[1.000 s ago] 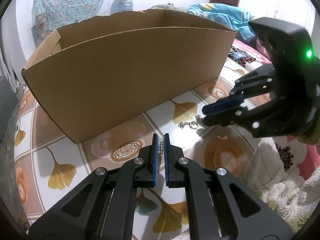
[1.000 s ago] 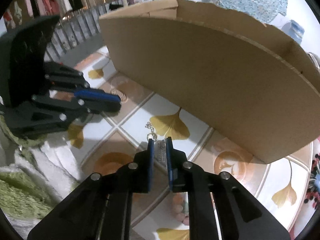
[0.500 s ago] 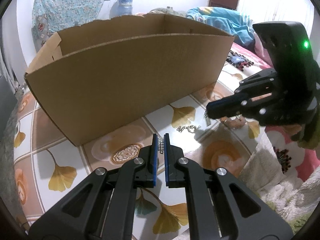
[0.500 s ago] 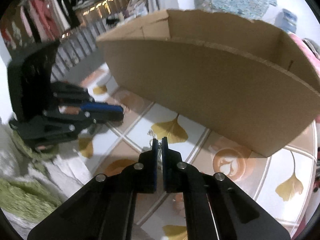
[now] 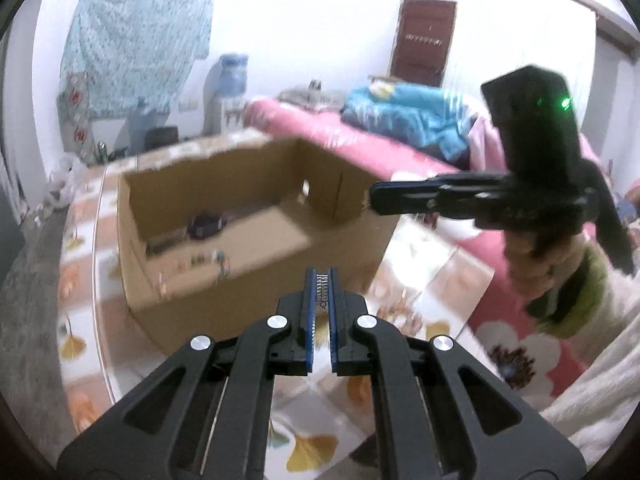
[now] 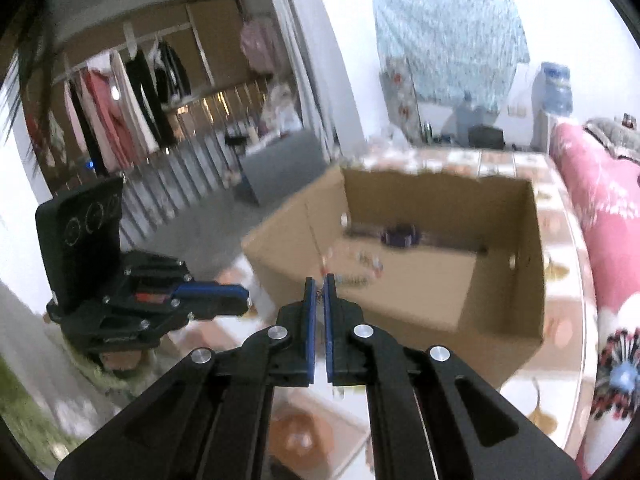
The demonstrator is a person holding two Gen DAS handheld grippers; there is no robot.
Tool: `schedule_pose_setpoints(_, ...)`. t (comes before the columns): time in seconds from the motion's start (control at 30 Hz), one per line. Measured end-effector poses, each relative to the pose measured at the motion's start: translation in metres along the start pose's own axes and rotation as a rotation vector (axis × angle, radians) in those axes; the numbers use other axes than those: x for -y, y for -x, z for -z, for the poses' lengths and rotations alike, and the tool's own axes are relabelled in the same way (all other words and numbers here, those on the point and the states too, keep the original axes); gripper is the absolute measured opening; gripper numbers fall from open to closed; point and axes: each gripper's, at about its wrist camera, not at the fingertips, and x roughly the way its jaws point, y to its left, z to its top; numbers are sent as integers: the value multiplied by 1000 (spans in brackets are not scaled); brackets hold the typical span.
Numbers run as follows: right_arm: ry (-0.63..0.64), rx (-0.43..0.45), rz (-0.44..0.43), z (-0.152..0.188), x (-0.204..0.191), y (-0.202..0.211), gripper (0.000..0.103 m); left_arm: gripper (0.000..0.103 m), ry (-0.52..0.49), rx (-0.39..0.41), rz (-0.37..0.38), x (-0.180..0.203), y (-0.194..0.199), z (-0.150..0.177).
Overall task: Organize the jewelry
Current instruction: 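Carry both items over the box and open the left and right grippers inside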
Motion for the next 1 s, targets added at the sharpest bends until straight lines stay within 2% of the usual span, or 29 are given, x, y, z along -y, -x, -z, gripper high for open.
schedule_pose_setpoints(0.1,-32,18,-24,-19,12,-3,4,5,-8,15,1,-3,-5,-23)
schedule_pose_setpoints(0.17,-52,-1,-24,-30,20,-10,4,5,4,5,13,-11,-17,-38)
schedule_pose_setpoints(0.43,-129,-151,75,-64,66,-62,4,5,129,-141,22,-54,-99,-81)
schedule_pose_setpoints(0.6,-210,-237,122,-69,98,-97,5,6,176,-227,-2,-67,-136,-86)
schedule_pose_setpoints(0.67,-254,-248,130,-68,109,-103,5,16,204,-252,4,-70,-145,-85)
schedule_pose_setpoints(0.7,-267,-248,130,-67,113,-105,5,23,211,-250,0,-70,-145,-85)
schedule_pose_setpoints(1.0,-288,-227,127,-65,126,-107,6,26,230,-229,-34,-77,-141,-83)
